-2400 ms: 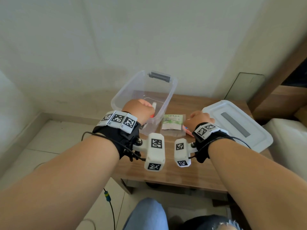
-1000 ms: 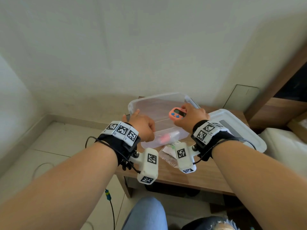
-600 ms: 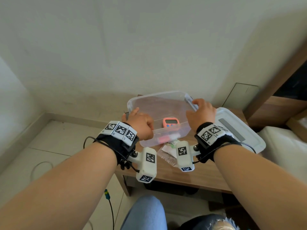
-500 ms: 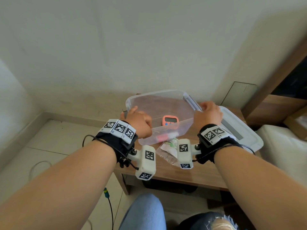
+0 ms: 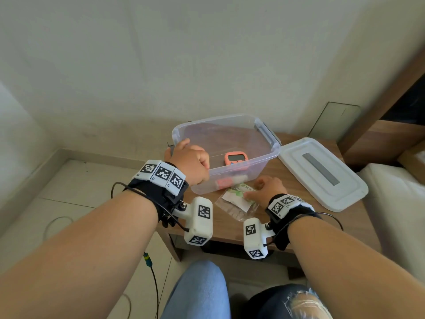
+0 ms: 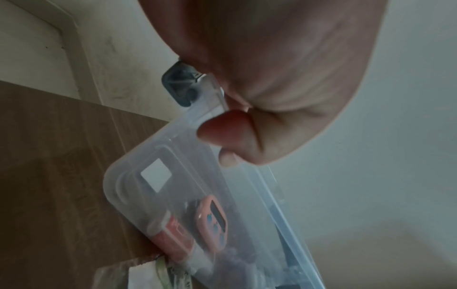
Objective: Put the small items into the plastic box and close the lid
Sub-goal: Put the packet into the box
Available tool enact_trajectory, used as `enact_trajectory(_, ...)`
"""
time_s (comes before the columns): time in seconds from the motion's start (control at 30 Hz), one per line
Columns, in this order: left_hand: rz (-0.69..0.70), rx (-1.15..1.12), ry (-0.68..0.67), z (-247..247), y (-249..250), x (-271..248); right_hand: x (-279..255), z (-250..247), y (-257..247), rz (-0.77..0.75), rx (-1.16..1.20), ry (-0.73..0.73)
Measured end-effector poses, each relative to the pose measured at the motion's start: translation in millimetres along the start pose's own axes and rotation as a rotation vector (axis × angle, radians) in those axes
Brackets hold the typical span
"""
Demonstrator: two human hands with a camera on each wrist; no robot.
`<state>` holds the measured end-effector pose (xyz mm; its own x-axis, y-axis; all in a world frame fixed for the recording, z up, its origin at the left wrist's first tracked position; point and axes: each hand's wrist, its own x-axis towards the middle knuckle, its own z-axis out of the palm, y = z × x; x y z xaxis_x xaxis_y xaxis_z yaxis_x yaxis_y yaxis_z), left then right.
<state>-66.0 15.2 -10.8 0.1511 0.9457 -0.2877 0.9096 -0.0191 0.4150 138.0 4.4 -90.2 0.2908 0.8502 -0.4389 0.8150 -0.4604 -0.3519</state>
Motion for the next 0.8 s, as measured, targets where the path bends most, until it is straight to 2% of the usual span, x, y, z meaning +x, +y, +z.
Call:
enact_trajectory(0.1,0.009,0.002,0.004,0.7,-0.9,1.9,0.4,5.3,0.6,-0.034,-0.036,-0.011)
enact_trajectory(0.27,0.011,-0.011,0.014,1.6,-2.9,3.5,2.5,2.0,1.4,0.014,-0.087,-0.09)
enact_trajectory(0.43,0.019,-0.021,0.02,1.8,-2.1,2.5,-1.9,-7.1,7.8,0.066,-0.043,-0.109)
enact_trajectory(0.5,0.014,-0.037,0.026,1.7,-1.7,2.2,-2.7,-12.4,12.7,0.091,0.064,-0.117)
enact_trajectory(0.6,0.025,-0.066,0.048,3.9,-3.1,4.1,-0.8,-24.3,24.7,0.113,0.314,-0.035)
enact_trajectory(0.8,0.054,-0.085,0.046,12.1,-3.9,6.2,-15.6,-51.3,45.5,0.134,0.475,0.146)
